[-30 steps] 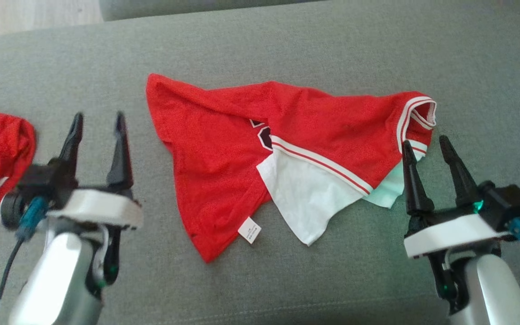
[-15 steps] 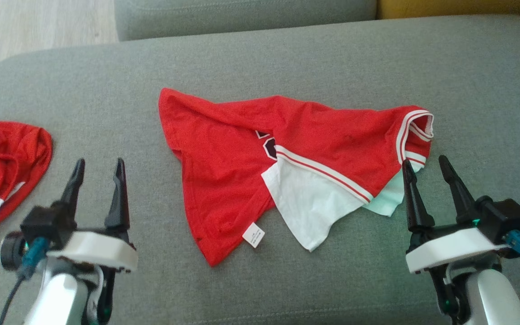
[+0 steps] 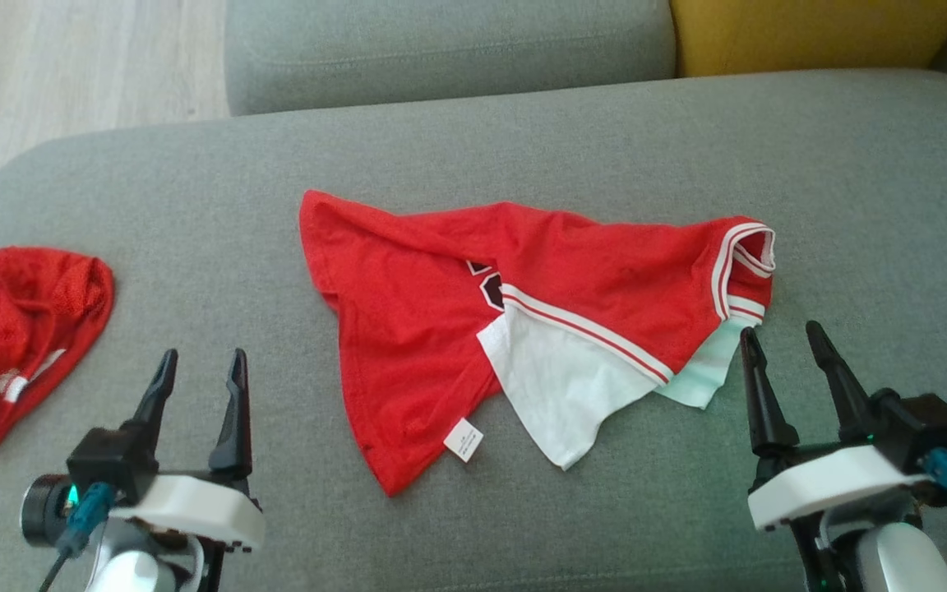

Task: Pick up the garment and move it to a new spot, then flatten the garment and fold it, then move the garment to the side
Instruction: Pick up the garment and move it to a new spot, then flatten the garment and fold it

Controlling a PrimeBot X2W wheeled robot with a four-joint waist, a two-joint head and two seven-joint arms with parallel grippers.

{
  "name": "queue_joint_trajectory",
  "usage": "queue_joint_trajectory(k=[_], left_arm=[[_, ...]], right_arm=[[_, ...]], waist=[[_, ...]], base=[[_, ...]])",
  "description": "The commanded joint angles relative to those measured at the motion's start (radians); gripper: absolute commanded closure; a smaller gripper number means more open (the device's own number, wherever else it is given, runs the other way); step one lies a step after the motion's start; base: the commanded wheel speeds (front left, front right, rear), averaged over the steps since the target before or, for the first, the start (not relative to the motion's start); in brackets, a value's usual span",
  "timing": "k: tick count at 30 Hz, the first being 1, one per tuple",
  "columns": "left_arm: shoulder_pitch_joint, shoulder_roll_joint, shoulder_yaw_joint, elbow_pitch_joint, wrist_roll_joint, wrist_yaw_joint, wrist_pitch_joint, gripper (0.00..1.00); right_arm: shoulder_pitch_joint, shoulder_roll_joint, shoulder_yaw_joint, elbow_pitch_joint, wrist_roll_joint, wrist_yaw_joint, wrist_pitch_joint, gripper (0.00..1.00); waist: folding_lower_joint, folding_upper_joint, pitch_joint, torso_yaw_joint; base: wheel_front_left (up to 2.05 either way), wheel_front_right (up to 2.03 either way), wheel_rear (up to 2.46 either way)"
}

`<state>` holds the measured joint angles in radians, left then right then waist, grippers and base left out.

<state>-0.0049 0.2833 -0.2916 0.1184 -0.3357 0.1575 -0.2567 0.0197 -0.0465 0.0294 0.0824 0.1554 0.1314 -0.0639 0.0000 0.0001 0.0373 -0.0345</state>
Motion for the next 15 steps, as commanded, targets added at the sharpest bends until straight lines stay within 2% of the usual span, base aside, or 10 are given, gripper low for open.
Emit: queue_joint_trajectory(k=[1, 15], left_arm=[[-0.033, 0.016, 0.032, -0.032, 0.004, -0.001, -0.005, 0.0], [-0.038, 0.013, 0.028, -0.012, -0.012, -0.006, -0.005, 0.0]], right_arm=[[-0.013, -0.005, 0.021, -0.041, -0.009, -0.001, 0.003, 0.0], [0.002, -0.004, 0.026, -0.066, -0.015, -0.001, 0.01, 0.0]], waist=[[0.0, -0.0001, -0.008, 0.003], [0.0, -0.0001, -0.016, 0.001]], base=[[0.0, 0.0, 0.0], [0.0, 0.0, 0.0]])
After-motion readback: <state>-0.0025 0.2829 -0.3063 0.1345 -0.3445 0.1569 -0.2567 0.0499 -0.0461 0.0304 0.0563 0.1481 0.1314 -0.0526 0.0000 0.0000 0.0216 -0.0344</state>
